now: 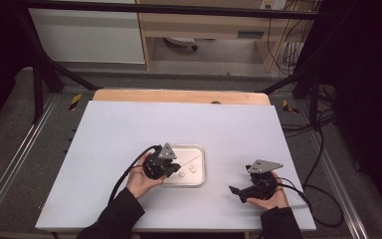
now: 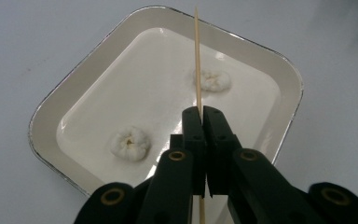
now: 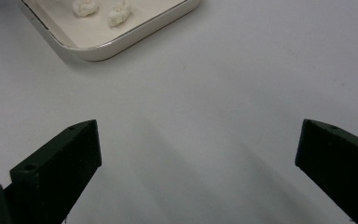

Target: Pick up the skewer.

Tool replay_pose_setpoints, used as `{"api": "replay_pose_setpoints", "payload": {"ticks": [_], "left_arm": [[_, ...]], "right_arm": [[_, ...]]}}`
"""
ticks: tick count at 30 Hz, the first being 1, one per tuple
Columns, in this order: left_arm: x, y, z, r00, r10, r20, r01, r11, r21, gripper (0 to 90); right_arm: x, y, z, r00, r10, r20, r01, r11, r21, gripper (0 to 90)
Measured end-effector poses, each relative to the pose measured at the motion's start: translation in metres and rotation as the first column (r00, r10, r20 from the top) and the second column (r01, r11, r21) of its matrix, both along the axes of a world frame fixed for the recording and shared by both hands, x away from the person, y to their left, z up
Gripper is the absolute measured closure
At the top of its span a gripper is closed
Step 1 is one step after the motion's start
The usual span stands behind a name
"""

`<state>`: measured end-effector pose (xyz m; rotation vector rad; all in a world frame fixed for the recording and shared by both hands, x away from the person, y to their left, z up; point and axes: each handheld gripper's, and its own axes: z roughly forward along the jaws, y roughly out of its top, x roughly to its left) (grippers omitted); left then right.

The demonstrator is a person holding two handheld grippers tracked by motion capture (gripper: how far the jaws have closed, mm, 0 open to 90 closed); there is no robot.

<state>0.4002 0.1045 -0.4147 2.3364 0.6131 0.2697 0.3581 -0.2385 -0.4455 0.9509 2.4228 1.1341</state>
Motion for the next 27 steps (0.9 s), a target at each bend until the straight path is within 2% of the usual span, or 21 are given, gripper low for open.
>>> {"api": "replay_pose_setpoints", "payload": {"ticks": [8, 14, 17, 23, 27], "left_arm": [[-0.003, 0.001, 0.004, 1.0000, 0.001, -0.008, -0.001, 1.0000, -0.004, 88.3], [-0.004, 0.000, 0.005, 0.9998, -0.007, -0.017, 0.007, 1.0000, 0.000, 88.3], [-0.004, -0.001, 0.006, 0.9998, -0.012, -0.019, 0.012, 0.9999, -0.002, 88.3], [-0.007, -0.004, 0.010, 0.9995, -0.023, -0.019, 0.023, 0.9997, 0.000, 88.3], [-0.008, -0.009, 0.013, 0.9992, -0.037, -0.014, 0.037, 0.9993, 0.005, 88.3]], "right_arm": [[-0.001, 0.018, 0.007, 0.9978, 0.050, 0.044, -0.046, 0.996, -0.078, 0.9], [-0.001, 0.025, 0.010, 0.9961, 0.068, 0.057, -0.062, 0.993, -0.104, 1.2], [-0.001, 0.029, 0.012, 0.9944, 0.080, 0.070, -0.069, 0.988, -0.141, 1.2], [-0.002, 0.035, 0.016, 0.9896, 0.104, 0.099, -0.087, 0.982, -0.165, 1.8], [-0.004, 0.040, 0.019, 0.9842, 0.130, 0.120, -0.105, 0.975, -0.198, 2.4]]}}
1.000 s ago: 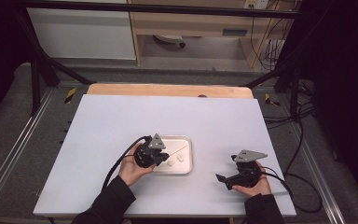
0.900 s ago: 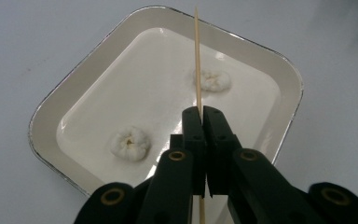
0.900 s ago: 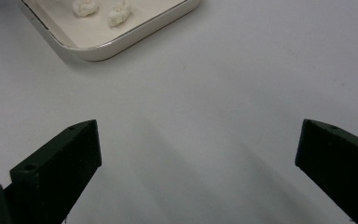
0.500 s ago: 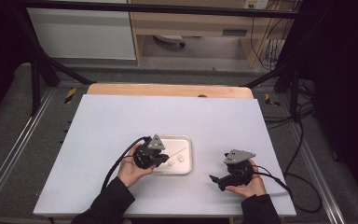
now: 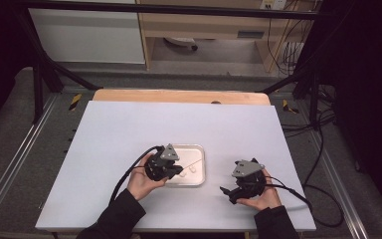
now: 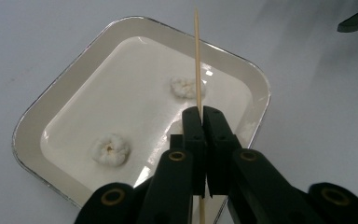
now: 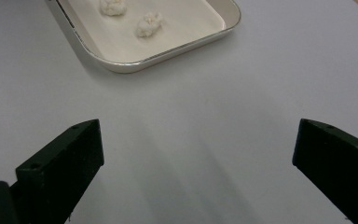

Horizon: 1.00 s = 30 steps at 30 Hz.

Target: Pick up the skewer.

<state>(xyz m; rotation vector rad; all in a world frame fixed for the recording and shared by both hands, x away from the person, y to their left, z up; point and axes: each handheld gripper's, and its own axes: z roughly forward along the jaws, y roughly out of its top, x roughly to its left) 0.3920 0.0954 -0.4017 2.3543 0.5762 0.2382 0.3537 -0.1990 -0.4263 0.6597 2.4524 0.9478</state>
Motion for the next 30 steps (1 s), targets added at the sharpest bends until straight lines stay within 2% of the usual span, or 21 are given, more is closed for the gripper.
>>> {"api": "replay_pose_setpoints", "payload": {"ticks": [9, 19, 22, 30], "left_arm": [[-0.006, -0.014, 0.006, 0.9996, -0.028, 0.010, 0.028, 0.9995, 0.013, 88.3], [-0.009, -0.032, 0.010, 0.9979, -0.063, 0.013, 0.062, 0.9976, 0.031, 88.3], [-0.009, -0.037, 0.010, 0.9974, -0.072, 0.010, 0.071, 0.9967, 0.039, 88.4], [-0.010, -0.052, 0.010, 0.9950, -0.099, 0.005, 0.099, 0.9928, 0.068, 88.3]], "right_arm": [[-0.004, 0.011, 0.007, 0.9961, 0.061, 0.065, -0.056, 0.996, -0.072, 5.5], [-0.007, 0.015, 0.009, 0.9881, 0.105, 0.112, -0.092, 0.989, -0.116, 10.7], [-0.008, 0.014, 0.010, 0.9838, 0.124, 0.130, -0.106, 0.986, -0.132, 13.1], [-0.011, 0.015, 0.009, 0.9659, 0.188, 0.178, -0.151, 0.968, -0.201, 21.3]]}}
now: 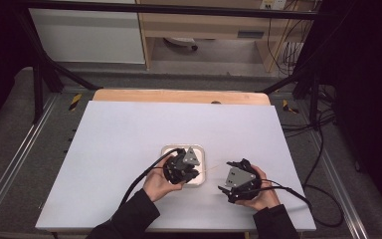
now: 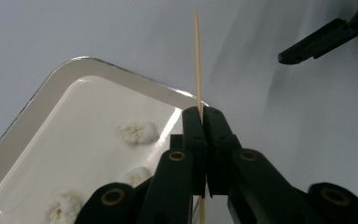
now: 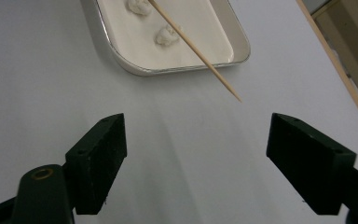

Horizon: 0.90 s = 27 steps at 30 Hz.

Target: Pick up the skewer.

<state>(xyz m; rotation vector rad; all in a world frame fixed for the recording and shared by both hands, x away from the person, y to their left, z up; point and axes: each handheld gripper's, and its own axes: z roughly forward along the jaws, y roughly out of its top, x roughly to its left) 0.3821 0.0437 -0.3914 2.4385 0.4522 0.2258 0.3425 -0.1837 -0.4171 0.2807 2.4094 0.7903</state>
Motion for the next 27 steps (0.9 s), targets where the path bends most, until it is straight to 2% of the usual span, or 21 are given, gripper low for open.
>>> {"api": "replay_pose_setpoints", "payload": {"ticks": [7, 16, 22, 25, 27], "left_arm": [[-0.002, -0.010, 0.001, 0.9998, -0.017, -0.001, 0.018, 0.9997, 0.016, 88.3], [-0.004, -0.023, 0.001, 0.9994, -0.036, -0.004, 0.036, 0.9989, 0.032, 88.3], [-0.007, -0.035, 0.001, 0.9983, -0.059, -0.002, 0.059, 0.9971, 0.048, 88.3], [-0.008, -0.039, 0.001, 0.9976, -0.069, -0.002, 0.069, 0.9960, 0.056, 88.3], [-0.008, -0.042, 0.001, 0.9973, -0.073, -0.005, 0.073, 0.9956, 0.060, 88.3]], "right_arm": [[-0.001, 0.002, 0.001, 0.9979, 0.049, 0.042, -0.047, 0.998, -0.046, 28.1], [-0.003, 0.004, -0.002, 0.9898, 0.114, 0.086, -0.105, 0.989, -0.099, 37.9], [-0.003, 0.005, -0.004, 0.9770, 0.169, 0.129, -0.149, 0.977, -0.152, 46.2], [-0.003, 0.005, -0.004, 0.9707, 0.195, 0.141, -0.169, 0.970, -0.175, 50.7], [-0.003, 0.004, -0.004, 0.9695, 0.205, 0.135, -0.179, 0.967, -0.184, 52.8]]}}
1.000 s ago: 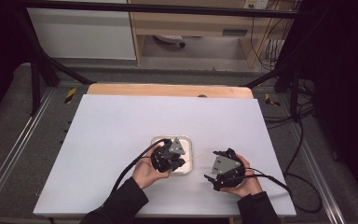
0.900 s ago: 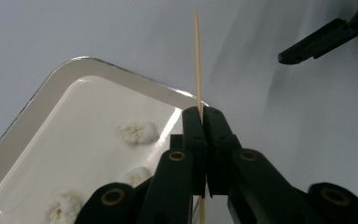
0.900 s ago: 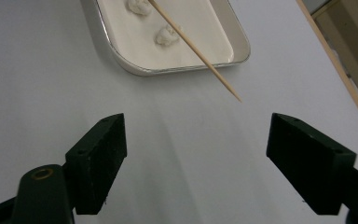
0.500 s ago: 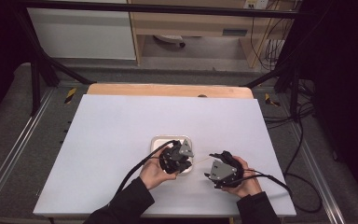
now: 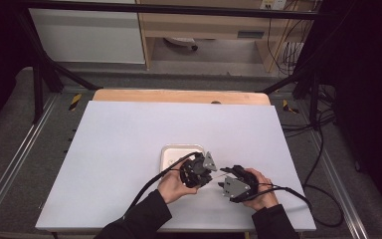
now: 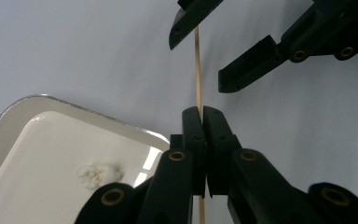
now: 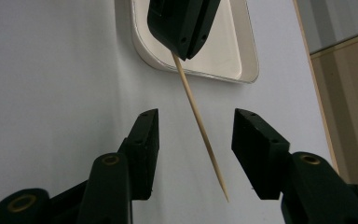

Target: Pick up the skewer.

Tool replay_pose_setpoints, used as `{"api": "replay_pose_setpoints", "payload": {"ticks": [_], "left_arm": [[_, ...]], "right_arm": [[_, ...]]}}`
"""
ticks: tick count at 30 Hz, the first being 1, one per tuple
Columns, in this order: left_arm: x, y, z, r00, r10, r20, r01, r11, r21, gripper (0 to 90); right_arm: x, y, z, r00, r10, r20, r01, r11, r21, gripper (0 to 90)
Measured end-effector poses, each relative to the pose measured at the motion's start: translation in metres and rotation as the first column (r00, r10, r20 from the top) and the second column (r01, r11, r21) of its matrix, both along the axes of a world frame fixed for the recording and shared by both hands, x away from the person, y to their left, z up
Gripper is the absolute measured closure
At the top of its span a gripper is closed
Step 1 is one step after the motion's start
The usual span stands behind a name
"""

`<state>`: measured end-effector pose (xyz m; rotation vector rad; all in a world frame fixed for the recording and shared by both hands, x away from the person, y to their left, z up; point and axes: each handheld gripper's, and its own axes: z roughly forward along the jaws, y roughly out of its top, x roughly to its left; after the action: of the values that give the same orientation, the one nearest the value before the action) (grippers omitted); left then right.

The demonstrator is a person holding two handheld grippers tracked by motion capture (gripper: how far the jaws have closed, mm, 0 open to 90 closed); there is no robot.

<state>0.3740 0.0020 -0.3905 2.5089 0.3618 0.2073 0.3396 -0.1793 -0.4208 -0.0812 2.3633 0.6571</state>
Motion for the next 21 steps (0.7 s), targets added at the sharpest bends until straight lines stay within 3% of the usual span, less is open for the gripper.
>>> {"api": "replay_pose_setpoints", "payload": {"ticks": [4, 10, 12, 21], "left_arm": [[-0.001, -0.003, -0.001, 1.0000, -0.004, -0.005, 0.004, 1.0000, -0.003, 88.3], [-0.002, -0.007, 0.000, 0.9999, -0.013, -0.007, 0.013, 0.9999, 0.007, 88.3], [-0.002, -0.008, -0.001, 0.9998, -0.016, -0.009, 0.016, 0.9998, 0.011, 88.3], [-0.004, -0.012, -0.003, 0.9993, -0.034, -0.017, 0.035, 0.9992, 0.018, 88.4]], "right_arm": [[0.000, 0.000, 0.000, 0.9997, 0.018, 0.019, -0.017, 1.000, -0.024, 58.1], [-0.004, 0.002, -0.005, 0.9995, 0.032, 0.005, -0.031, 0.998, -0.045, 66.2], [-0.003, 0.002, -0.005, 0.9981, 0.060, 0.014, -0.059, 0.996, -0.068, 68.7], [-0.004, 0.003, -0.007, 0.9952, 0.095, 0.024, -0.092, 0.990, -0.104, 80.2]]}}
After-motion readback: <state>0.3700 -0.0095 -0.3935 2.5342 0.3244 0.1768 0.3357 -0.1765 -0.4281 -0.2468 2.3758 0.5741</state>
